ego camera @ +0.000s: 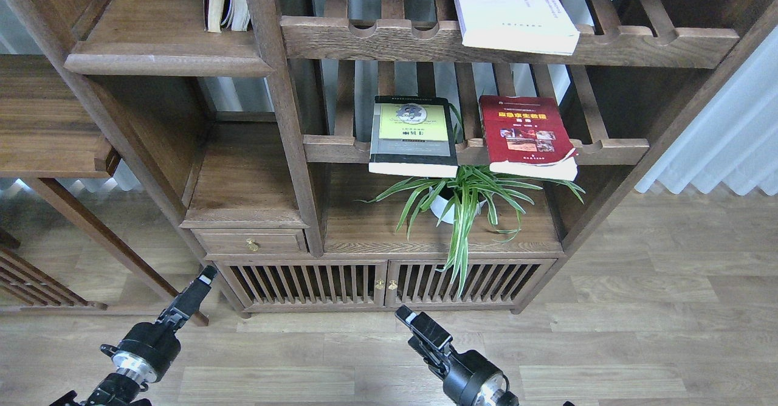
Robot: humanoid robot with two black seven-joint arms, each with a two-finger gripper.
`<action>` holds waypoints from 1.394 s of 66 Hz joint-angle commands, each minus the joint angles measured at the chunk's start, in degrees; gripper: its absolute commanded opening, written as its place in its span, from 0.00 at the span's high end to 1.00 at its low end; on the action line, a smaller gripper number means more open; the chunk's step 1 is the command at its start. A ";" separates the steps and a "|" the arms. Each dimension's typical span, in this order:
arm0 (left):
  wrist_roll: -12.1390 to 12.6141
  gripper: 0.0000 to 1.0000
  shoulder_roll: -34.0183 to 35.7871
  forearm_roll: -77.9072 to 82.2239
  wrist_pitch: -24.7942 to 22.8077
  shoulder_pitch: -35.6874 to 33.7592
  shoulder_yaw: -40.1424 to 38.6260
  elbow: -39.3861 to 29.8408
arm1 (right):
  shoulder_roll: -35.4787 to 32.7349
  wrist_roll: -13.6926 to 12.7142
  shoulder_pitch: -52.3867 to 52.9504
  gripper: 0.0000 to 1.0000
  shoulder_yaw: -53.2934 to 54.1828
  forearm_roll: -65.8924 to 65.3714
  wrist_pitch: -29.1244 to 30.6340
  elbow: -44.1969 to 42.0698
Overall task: Organize books on shelf
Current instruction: 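Raise the right gripper toward the red book on the middle shelf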
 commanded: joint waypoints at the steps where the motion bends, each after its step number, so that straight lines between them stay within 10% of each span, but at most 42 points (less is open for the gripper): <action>1: 0.13 0.00 -0.97 -0.01 -0.01 -0.20 -1.40 -0.04 | 0.22 -0.01 0.31 0.01 0.00 -0.05 0.39 -0.14; 92: 0.39 0.00 -3.78 -7.39 -0.01 0.68 -10.72 0.23 | 0.48 0.60 10.24 0.01 5.10 0.74 0.39 -5.84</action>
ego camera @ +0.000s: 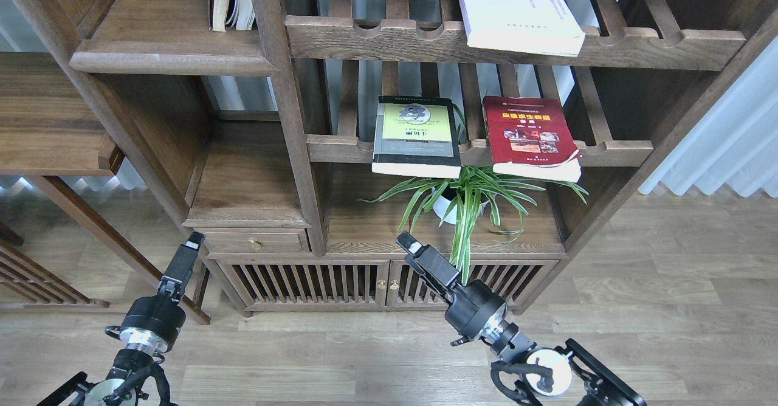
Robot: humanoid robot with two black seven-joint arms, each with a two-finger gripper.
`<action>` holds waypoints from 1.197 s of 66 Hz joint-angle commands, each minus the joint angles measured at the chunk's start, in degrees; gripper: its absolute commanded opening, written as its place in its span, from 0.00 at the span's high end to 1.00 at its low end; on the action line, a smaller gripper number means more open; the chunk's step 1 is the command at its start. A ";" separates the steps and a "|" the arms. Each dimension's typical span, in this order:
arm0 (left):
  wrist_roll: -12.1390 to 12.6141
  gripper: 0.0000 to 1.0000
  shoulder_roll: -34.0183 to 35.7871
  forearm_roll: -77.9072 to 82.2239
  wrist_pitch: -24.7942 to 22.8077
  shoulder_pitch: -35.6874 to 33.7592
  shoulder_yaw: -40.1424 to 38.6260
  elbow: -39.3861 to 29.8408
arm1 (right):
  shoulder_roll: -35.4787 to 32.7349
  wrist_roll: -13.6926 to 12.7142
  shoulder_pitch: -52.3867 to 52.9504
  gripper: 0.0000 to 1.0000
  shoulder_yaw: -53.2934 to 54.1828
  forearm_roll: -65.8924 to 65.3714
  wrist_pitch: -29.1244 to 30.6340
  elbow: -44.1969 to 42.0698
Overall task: Organize books on shelf
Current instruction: 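Raise the right gripper toward the red book on the middle shelf, then grasp the red book with the right gripper and tip it outward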
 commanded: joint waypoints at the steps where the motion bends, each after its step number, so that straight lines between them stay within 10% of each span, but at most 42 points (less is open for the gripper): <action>1: 0.00 0.00 0.24 -0.06 0.00 0.68 -1.30 0.48 | 0.00 0.91 1.08 0.01 0.93 0.66 0.00 -2.05; 26: 0.00 0.00 -0.11 -0.15 0.00 1.29 -3.14 0.22 | 0.00 1.00 5.91 0.01 12.27 4.35 0.00 -5.04; 79: -1.05 0.00 -0.73 -1.73 0.00 1.38 -8.07 0.48 | 0.00 8.21 11.45 0.02 18.25 8.48 -19.92 -7.76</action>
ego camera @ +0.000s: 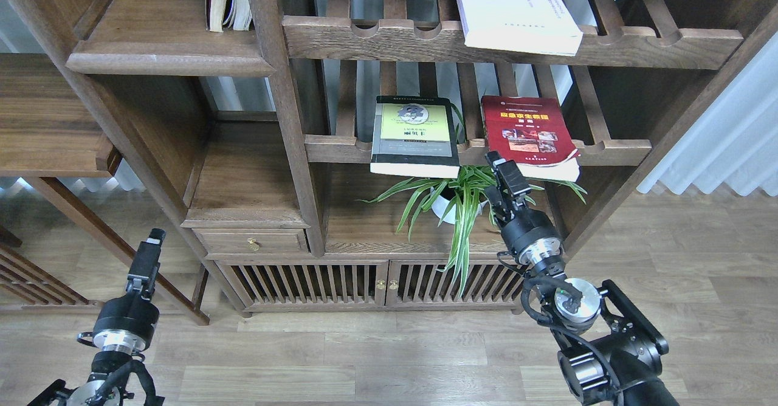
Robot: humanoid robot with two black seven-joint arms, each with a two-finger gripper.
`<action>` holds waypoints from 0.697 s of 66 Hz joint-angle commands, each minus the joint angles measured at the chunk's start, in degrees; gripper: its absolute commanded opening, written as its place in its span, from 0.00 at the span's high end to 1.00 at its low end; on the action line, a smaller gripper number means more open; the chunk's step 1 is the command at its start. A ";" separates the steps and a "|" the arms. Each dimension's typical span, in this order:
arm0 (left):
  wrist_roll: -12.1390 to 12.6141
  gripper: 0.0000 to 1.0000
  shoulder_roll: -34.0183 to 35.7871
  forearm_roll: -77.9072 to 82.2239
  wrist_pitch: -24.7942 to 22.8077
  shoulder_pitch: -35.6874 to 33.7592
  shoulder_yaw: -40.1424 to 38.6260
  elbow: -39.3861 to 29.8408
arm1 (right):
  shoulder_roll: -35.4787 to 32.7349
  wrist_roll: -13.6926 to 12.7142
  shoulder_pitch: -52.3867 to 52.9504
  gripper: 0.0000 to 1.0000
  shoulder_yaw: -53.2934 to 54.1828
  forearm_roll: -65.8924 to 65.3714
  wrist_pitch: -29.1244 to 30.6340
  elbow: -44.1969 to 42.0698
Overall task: Organize books on shelf
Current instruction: 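Grasp the red book with the right gripper and tip it outward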
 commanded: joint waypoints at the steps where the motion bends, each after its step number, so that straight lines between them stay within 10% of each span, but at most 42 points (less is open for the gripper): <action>1: 0.05 0.00 0.00 -0.16 0.00 0.00 -0.19 0.07 | 0.00 0.10 1.50 0.03 0.38 -0.07 -0.52 -1.72; 12: 0.05 0.00 0.00 -0.08 0.00 -0.09 -0.28 0.07 | 0.00 0.63 2.03 0.31 1.69 -0.07 -0.78 -2.86; 15: 0.05 0.00 0.00 -0.08 0.00 -0.09 -0.28 0.07 | 0.00 1.68 2.03 0.49 2.48 0.11 -0.78 -2.86; 17: 0.05 0.00 0.00 -0.08 0.00 -0.09 -0.46 0.07 | 0.00 3.87 1.85 0.82 2.84 0.98 -0.34 -2.60; 20: 0.05 0.00 0.00 -0.08 0.00 -0.09 -0.72 0.07 | 0.00 5.80 1.85 0.92 2.84 1.95 -0.25 -2.60; 46: 0.05 0.00 0.09 -0.08 0.00 0.09 -1.34 0.24 | 0.00 7.13 1.33 0.97 2.05 3.01 -0.69 -2.51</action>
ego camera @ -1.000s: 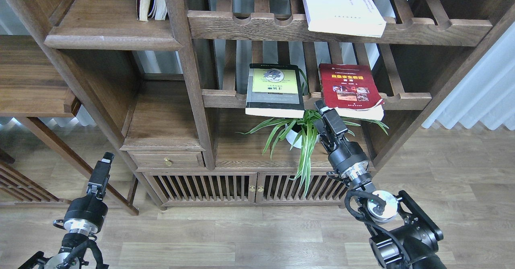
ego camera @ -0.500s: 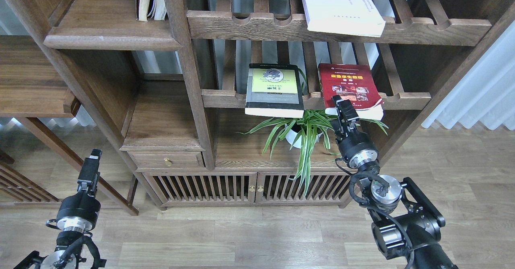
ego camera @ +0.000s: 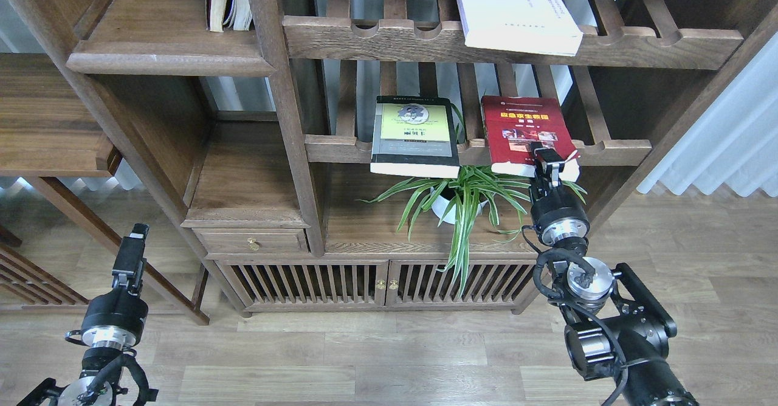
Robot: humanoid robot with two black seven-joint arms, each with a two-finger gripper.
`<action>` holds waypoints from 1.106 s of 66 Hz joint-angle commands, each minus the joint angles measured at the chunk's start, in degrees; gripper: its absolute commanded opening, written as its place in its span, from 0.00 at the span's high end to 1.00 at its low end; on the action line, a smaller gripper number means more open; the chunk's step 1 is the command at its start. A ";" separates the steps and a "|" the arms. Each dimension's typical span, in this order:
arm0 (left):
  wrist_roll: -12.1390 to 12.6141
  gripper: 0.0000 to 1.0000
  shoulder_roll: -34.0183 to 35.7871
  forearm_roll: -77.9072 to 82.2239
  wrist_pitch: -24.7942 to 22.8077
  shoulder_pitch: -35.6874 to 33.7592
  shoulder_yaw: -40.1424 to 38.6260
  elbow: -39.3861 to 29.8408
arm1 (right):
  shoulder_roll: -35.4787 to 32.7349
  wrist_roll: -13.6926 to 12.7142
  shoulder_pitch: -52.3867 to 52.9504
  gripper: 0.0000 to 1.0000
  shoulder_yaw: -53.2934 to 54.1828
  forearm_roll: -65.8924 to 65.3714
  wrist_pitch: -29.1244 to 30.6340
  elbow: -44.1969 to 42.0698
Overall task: Organize books on shelf
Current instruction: 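Grasp the red book with the right gripper and tip it outward, then pull the red book down and grasp it with the left gripper too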
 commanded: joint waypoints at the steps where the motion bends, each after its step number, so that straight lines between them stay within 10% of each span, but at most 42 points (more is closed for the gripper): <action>1: 0.09 0.00 -0.04 0.00 0.00 0.04 -0.01 0.02 | 0.00 -0.17 -0.62 0.97 -0.13 0.34 0.54 0.76; 37: 0.35 0.00 0.13 -0.09 0.00 0.31 3.59 -0.15 | 0.00 -1.75 -21.27 0.97 -3.73 8.52 9.59 36.36; 73: 0.97 0.00 0.92 -1.41 0.00 0.13 7.98 -2.26 | 0.00 -11.25 -34.81 0.97 -14.63 -2.47 20.20 41.90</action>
